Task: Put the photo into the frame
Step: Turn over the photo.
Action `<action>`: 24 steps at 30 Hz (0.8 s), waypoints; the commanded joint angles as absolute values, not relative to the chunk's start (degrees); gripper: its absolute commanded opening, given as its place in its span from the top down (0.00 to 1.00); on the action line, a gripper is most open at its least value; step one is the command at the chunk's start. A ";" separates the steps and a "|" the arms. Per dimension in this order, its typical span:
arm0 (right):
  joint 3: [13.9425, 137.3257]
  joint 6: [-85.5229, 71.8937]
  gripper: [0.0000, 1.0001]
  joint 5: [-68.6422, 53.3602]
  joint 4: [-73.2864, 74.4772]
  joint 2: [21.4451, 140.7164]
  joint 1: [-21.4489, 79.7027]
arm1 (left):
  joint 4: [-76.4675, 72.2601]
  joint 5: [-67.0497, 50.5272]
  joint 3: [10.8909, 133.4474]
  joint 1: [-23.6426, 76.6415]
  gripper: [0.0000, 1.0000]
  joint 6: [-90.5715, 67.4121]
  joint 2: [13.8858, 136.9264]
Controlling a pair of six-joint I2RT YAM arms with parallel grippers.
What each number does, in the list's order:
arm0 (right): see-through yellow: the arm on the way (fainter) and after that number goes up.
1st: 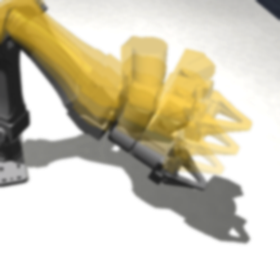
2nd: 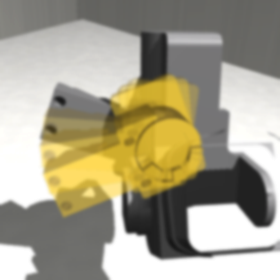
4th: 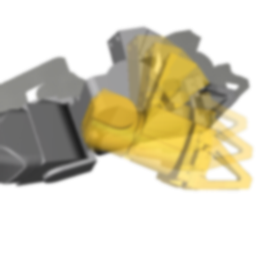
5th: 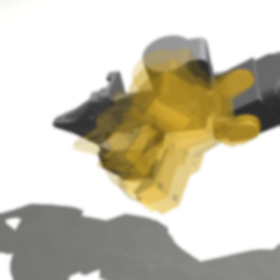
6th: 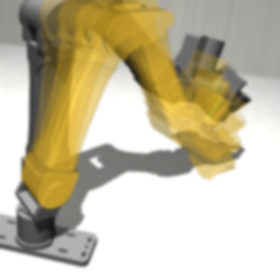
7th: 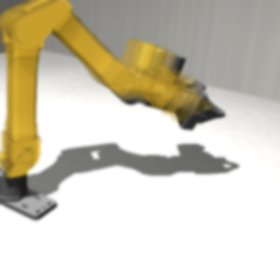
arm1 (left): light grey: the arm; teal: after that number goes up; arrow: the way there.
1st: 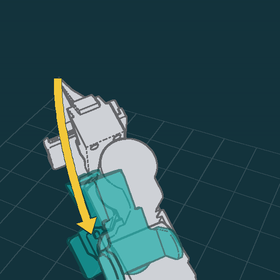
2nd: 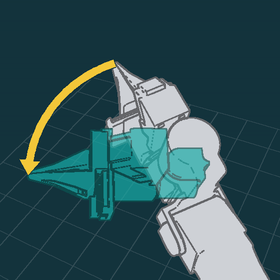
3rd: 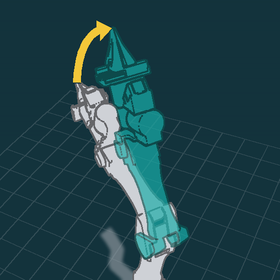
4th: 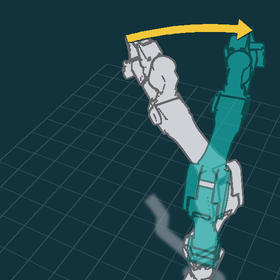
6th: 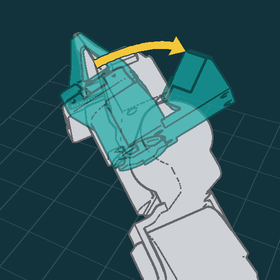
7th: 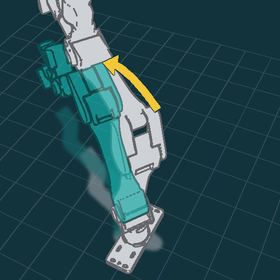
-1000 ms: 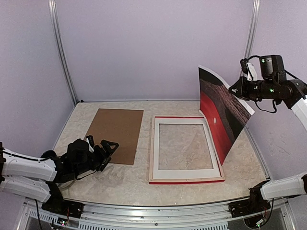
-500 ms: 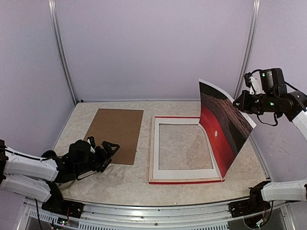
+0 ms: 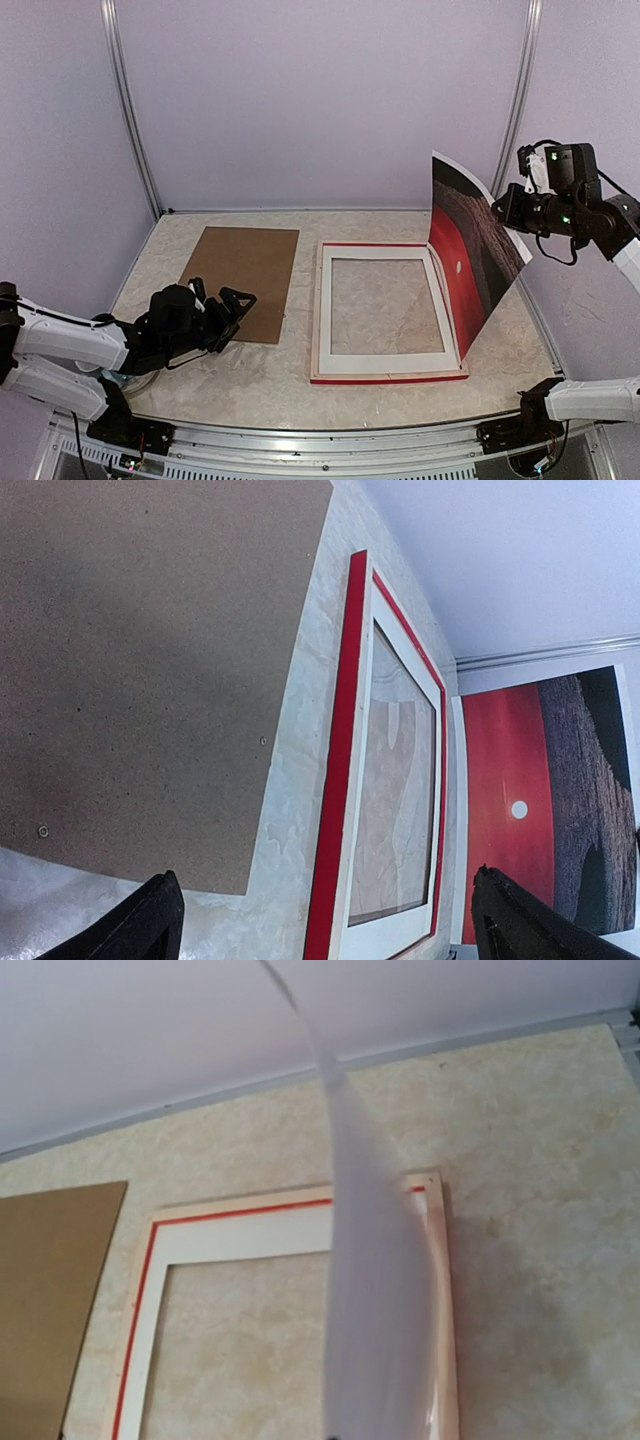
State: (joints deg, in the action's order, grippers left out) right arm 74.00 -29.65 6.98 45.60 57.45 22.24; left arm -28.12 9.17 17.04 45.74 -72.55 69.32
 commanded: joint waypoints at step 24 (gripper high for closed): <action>67.70 -33.94 0.91 11.99 35.41 67.55 41.07 | -32.01 3.31 27.93 44.60 0.01 -67.64 82.47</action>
State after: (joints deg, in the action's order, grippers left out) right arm 68.95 -32.82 11.66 37.80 65.98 39.18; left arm -30.26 5.28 25.08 45.30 -69.76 79.92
